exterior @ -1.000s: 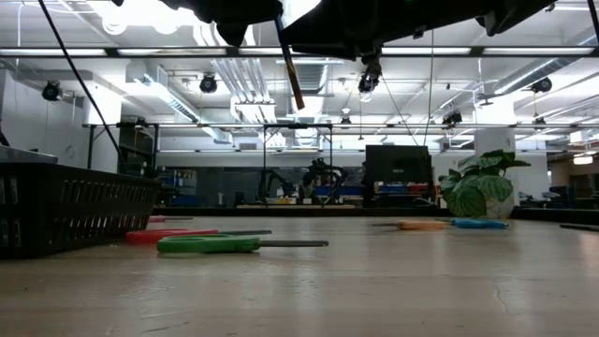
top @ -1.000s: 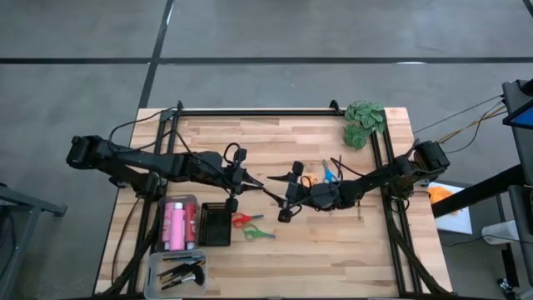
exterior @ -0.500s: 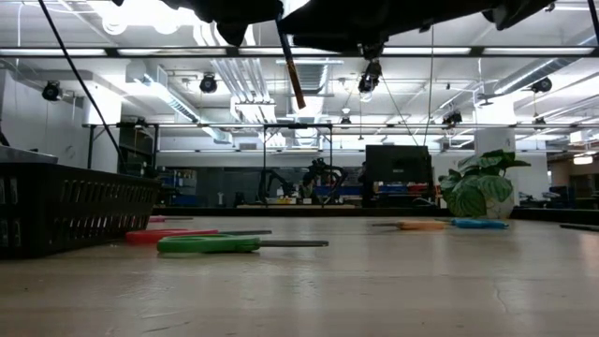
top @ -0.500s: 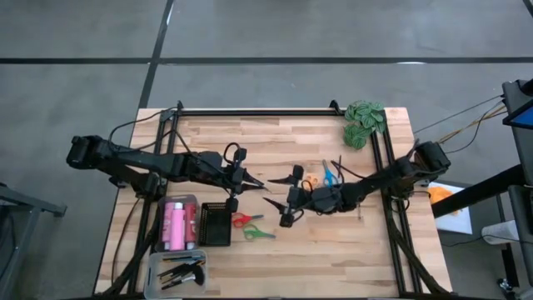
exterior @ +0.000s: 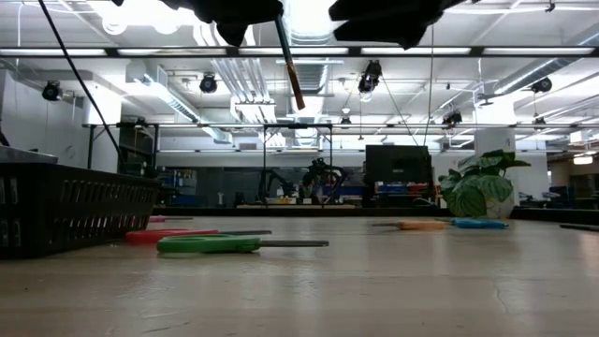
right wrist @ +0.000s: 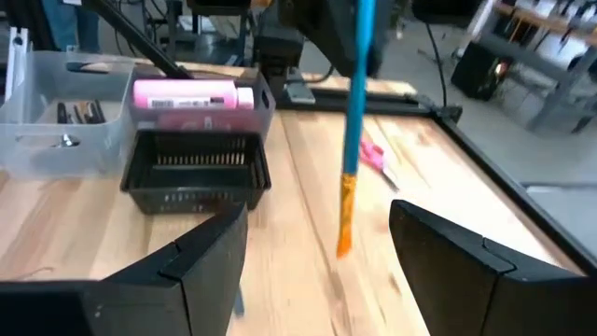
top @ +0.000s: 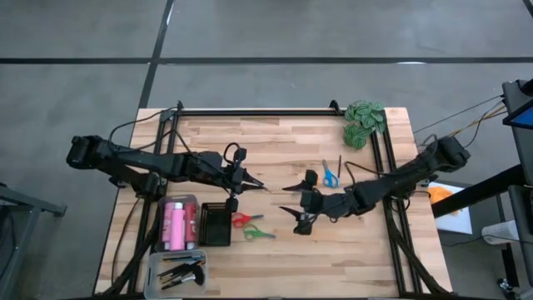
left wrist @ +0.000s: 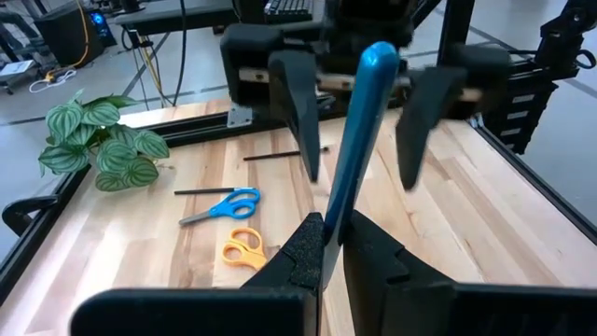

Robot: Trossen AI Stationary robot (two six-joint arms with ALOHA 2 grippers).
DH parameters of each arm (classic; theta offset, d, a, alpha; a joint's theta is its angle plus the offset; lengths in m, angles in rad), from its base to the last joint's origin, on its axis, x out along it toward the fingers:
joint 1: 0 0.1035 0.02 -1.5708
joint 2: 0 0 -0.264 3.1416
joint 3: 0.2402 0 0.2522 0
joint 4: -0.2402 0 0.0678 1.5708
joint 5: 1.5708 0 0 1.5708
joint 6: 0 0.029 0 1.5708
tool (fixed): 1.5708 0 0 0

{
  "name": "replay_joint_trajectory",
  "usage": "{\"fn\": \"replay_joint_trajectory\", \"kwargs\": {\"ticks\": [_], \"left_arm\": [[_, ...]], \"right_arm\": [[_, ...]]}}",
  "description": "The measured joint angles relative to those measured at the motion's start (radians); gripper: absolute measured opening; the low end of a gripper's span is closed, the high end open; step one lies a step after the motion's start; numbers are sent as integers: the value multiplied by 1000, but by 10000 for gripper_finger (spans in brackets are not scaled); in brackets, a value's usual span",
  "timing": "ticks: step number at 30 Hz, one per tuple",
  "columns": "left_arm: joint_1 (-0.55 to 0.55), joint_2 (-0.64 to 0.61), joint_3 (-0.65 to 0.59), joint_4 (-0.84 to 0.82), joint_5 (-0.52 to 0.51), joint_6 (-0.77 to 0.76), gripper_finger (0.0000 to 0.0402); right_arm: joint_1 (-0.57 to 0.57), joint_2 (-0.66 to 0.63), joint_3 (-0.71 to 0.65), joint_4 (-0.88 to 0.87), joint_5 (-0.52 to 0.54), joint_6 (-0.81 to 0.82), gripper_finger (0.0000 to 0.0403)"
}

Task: Pick & Place Paint Supplies
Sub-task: Put the gold paint brush into the transparent bin

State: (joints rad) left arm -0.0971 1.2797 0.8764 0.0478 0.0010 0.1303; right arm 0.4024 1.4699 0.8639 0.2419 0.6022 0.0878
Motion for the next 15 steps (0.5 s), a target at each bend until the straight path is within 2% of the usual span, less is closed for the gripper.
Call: {"fn": "replay_joint_trajectory", "kwargs": {"ticks": [8, 15], "left_arm": [[0, 0, 0, -8, 0, 0, 23], [0, -1, 0, -17, 0, 0, 23]], "right_arm": [[1, -118, 0, -241, 0, 199, 260], [1, -151, 0, -284, 0, 250, 260]]}}
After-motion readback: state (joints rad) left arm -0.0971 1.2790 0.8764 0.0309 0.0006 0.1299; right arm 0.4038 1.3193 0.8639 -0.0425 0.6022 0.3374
